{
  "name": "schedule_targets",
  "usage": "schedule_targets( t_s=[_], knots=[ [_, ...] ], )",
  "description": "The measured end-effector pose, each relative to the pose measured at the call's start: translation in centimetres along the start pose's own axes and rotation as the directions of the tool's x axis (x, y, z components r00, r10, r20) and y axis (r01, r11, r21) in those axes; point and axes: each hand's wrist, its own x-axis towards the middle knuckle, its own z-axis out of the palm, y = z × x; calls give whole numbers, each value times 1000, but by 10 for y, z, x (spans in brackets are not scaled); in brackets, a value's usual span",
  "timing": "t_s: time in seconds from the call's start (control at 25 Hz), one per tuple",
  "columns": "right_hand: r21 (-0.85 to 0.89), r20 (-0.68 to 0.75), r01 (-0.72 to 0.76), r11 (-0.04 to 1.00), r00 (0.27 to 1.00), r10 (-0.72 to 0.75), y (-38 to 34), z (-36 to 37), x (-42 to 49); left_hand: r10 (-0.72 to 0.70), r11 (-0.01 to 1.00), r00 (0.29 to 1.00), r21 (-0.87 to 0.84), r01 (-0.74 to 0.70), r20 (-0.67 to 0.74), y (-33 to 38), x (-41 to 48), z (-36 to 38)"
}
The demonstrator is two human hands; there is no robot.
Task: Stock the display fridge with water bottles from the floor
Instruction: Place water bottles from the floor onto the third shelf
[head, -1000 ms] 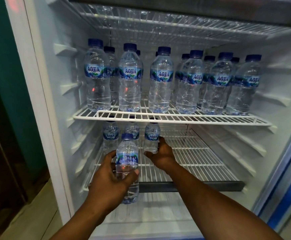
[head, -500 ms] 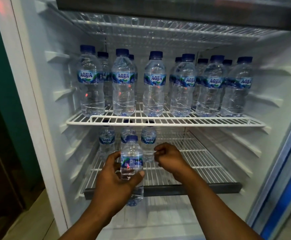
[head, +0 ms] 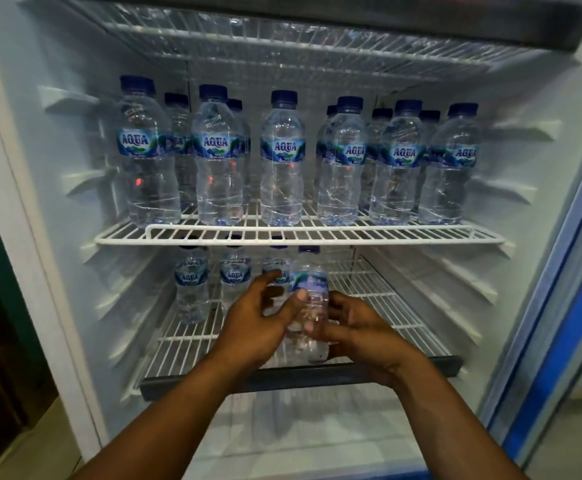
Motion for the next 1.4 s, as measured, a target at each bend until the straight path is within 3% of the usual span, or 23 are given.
schedule_targets(
  t_s=[0.08,0.24,0.44,0.64,0.84,0.96,1.4],
  knots=[
    [31,-108,-28,999,994,31,8,-17,9,45,984,996,177,-30,-76,-14,13,0],
    [-77,-364,-43,996,931,12,27,-41,44,230,873,958,472,-125,-172,-32,35,10],
    [-295,-500,-12,955,854,-144,42,-32,83,349,764,921,621,-175,-170,-17,72,9],
    [-346,-519,-22,938,837,-172,57,-17,105,204,724,975,684,-92,-85,-18,96,5],
    [-396,-451,-6,918,873,-188,64,-21,108,269,669,959,734,-119,-90,-24,98,1],
    [-369,-428,-49,928,895,-123,69,-27,107,296,648,952,749,-140,-78,-22,98,-3],
    [-433,-502,-61,899,845,-185,75,-22,121,311,607,948,780,-150,-60,-24,97,-5]
  ],
)
